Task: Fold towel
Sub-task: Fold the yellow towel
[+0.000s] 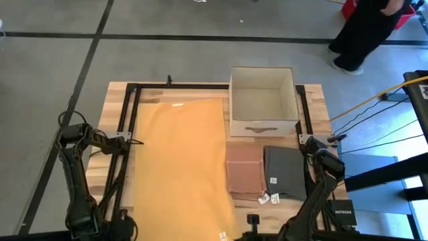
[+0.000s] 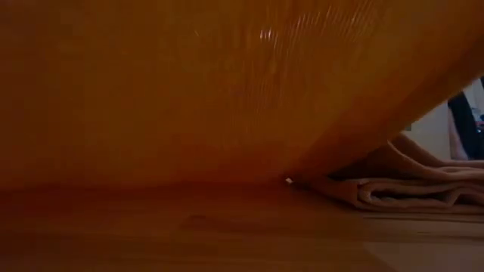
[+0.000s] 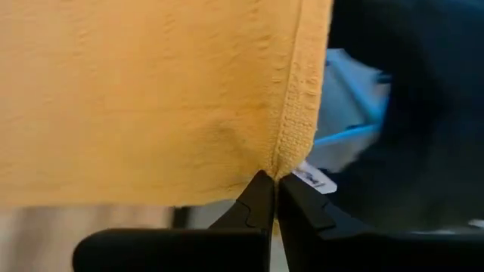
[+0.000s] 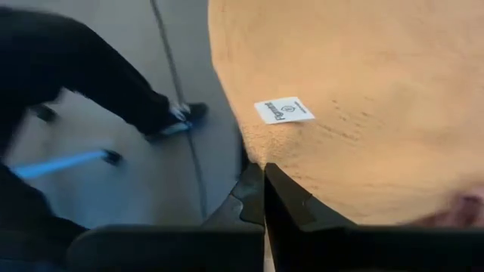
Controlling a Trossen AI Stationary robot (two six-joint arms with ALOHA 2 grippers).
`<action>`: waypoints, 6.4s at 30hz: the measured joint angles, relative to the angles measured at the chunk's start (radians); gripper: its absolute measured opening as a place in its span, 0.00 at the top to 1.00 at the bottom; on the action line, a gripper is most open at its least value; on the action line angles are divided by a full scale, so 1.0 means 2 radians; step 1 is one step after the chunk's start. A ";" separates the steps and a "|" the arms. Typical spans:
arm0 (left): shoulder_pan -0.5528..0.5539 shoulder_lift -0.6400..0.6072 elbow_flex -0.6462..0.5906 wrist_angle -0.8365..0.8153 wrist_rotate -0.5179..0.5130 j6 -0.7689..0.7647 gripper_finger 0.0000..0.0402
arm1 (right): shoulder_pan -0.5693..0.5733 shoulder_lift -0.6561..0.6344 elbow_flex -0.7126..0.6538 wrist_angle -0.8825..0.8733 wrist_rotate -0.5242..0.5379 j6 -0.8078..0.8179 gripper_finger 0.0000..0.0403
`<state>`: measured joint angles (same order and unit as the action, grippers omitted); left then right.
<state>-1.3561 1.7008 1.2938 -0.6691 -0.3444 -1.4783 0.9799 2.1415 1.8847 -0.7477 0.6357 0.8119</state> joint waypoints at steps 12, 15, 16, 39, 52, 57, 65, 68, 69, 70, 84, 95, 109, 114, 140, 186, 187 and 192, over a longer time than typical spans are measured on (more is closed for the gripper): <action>0.005 -0.005 0.001 0.022 -0.011 0.019 1.00 | -0.013 0.005 0.000 0.019 0.022 -0.047 1.00; 0.011 -0.020 0.001 -0.040 -0.040 0.023 0.99 | -0.039 -0.009 0.000 0.000 0.045 -0.064 1.00; 0.013 -0.028 0.001 -0.059 -0.058 0.023 0.99 | -0.049 -0.015 0.000 -0.007 0.046 -0.069 1.00; 0.108 -0.218 -0.021 -0.452 -0.246 -0.054 0.99 | -0.378 -0.089 -0.001 -0.205 0.005 -0.245 1.00; 0.202 -0.295 -0.066 -0.450 -0.335 -0.012 0.99 | -0.480 -0.089 0.000 -0.122 -0.090 -0.414 1.00; 0.264 -0.331 -0.087 -0.451 -0.330 0.051 0.99 | -0.533 -0.089 -0.007 -0.122 -0.125 -0.442 1.00; 0.342 -0.445 -0.151 -0.451 -0.304 0.090 0.99 | -0.585 -0.085 -0.007 -0.112 -0.189 -0.475 1.00; 0.371 -0.493 -0.175 -0.451 -0.310 0.100 0.99 | -0.597 -0.075 -0.007 -0.101 -0.193 -0.486 1.00; 0.380 -0.507 -0.181 -0.451 -0.313 0.103 0.99 | -0.601 -0.071 -0.007 -0.097 -0.193 -0.488 1.00; 0.389 -0.520 -0.186 -0.452 -0.315 0.107 0.99 | -0.605 -0.066 -0.007 -0.095 -0.193 -0.489 1.00; 0.450 -0.579 -0.225 -0.451 -0.332 0.137 0.99 | -0.656 -0.043 -0.007 -0.115 -0.134 -0.489 1.00; 0.465 -0.579 -0.225 -0.451 -0.332 0.136 0.99 | -0.657 -0.023 -0.007 -0.108 -0.156 -0.503 1.00; 0.499 -0.579 -0.196 -0.447 -0.296 0.139 0.63 | -0.656 -0.031 0.018 -0.138 -0.146 -0.501 0.54; 0.495 -0.577 -0.183 -0.318 -0.246 0.233 0.57 | -0.632 -0.051 0.043 -0.181 -0.302 -0.487 0.42; 0.381 -0.304 -0.436 -0.041 0.103 0.158 0.63 | -0.417 -0.047 -0.265 0.141 -0.327 -0.340 0.43; 0.237 -0.282 -0.374 -0.014 -0.017 0.137 0.63 | -0.332 -0.043 -0.204 0.172 -0.210 -0.319 0.43; 0.237 -0.277 -0.381 -0.015 -0.019 0.137 0.63 | -0.335 -0.038 -0.212 0.174 -0.217 -0.318 0.43; 0.232 -0.242 -0.415 0.026 0.019 0.118 0.63 | -0.329 -0.023 -0.244 0.178 -0.261 -0.303 0.43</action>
<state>-0.8913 1.2178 0.4631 -0.6174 -0.3065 -1.2413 0.3209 2.0954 1.3960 -0.3921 0.1144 0.2056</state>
